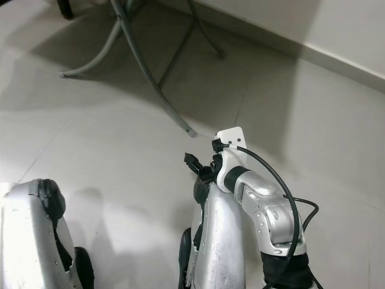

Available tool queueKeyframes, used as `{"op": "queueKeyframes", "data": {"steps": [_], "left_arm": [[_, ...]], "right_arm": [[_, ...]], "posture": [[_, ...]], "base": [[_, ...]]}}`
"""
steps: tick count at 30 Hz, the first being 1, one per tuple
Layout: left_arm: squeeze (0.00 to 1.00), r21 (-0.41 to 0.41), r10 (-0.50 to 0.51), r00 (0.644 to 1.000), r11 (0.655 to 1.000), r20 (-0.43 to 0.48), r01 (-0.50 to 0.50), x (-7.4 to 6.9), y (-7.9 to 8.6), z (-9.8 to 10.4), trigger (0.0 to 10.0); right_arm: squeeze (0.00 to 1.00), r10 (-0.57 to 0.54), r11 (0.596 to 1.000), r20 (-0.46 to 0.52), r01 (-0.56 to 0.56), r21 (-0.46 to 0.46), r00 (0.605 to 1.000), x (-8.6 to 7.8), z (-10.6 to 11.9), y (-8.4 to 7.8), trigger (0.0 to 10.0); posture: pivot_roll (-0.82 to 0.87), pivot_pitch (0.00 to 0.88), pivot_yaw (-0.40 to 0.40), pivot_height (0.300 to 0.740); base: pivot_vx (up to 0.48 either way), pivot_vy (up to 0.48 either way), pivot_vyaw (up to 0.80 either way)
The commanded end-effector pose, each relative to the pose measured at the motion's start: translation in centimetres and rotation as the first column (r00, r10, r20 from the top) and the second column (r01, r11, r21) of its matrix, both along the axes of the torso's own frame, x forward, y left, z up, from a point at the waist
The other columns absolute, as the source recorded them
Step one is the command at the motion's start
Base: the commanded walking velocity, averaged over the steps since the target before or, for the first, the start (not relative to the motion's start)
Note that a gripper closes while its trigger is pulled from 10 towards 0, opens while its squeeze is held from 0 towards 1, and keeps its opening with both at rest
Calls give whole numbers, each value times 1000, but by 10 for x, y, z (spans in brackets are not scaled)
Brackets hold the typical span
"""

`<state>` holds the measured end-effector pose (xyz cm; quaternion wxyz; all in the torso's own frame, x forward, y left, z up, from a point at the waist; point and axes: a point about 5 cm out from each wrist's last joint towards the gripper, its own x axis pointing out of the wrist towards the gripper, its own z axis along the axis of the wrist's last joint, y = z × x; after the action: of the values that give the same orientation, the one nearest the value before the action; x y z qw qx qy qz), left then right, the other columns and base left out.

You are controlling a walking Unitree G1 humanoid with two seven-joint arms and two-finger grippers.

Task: Building children table

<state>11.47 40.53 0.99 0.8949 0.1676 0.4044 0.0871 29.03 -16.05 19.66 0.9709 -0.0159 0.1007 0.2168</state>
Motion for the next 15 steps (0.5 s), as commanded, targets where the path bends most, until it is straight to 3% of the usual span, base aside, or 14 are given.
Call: {"op": "queueKeyframes", "data": {"steps": [1, 5, 7, 15], "left_arm": [[0, -50, 23, 997, 998, -79, -27, -18, -9, -18, 10000], [0, -94, 45, 996, 994, -71, -51, -14, -14, -22, 10000], [0, -158, -6, 999, 987, -51, -2, -1, -29, -28, 10000], [0, -141, 34, 998, 989, -49, -41, 11, -31, -30, 10000]], "right_arm": [[0, -6, 1000, -22, 6, 1, 1000, -5, -1, -5, 10000], [0, -3, 1000, -31, 2, -4, 1000, -8, 0, -5, 10000], [0, 9, 1000, -39, -9, -2, 999, -11, 2, -3, 10000], [0, 17, 1000, -47, -18, -11, 999, -10, 6, -4, 10000]], "posture": [[-276, 477, -165, 300], [-285, 483, -165, 300], [-294, 487, -171, 300], [-327, 495, -191, 300]], "base": [[0, 0, 0], [0, 0, 0], [0, 0, 0], [0, 0, 0]]}}
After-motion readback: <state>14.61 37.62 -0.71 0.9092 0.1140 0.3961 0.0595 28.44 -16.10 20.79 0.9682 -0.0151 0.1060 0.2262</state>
